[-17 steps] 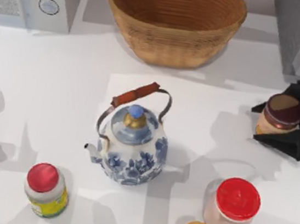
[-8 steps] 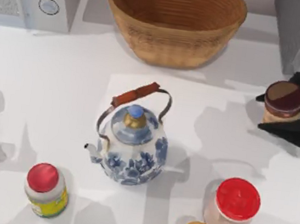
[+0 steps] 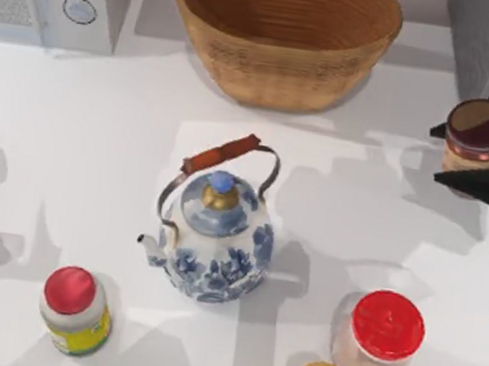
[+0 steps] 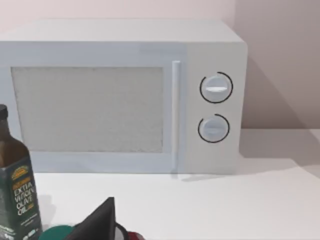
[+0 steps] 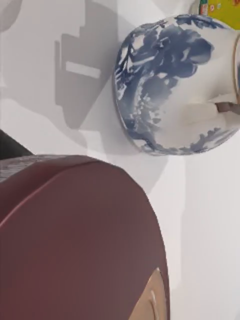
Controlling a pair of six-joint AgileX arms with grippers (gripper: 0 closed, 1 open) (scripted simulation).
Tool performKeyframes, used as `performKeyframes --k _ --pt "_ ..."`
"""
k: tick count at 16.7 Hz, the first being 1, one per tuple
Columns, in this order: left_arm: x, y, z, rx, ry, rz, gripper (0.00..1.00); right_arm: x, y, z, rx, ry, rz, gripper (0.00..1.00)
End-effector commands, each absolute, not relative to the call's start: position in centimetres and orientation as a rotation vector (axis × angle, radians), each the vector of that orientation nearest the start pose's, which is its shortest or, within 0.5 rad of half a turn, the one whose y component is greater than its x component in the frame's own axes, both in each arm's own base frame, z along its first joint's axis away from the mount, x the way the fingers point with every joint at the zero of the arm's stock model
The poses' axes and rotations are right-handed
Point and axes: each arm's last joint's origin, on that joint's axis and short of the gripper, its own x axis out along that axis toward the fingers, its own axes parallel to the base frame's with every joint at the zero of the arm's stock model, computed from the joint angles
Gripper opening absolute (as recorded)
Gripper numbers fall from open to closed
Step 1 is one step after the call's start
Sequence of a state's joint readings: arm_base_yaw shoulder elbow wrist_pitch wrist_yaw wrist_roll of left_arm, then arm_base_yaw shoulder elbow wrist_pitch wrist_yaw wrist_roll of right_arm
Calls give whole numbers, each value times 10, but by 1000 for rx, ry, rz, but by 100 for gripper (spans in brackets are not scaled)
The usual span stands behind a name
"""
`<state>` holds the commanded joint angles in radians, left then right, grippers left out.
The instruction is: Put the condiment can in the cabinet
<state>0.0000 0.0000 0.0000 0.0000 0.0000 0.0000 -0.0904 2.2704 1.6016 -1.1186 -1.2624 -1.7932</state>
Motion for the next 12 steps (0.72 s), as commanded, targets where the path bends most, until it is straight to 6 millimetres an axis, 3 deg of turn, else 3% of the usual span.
performKeyframes --k 12 --pt "106 -1 160 0 0 0 100 402 -2 193 -234 235 1543 0"
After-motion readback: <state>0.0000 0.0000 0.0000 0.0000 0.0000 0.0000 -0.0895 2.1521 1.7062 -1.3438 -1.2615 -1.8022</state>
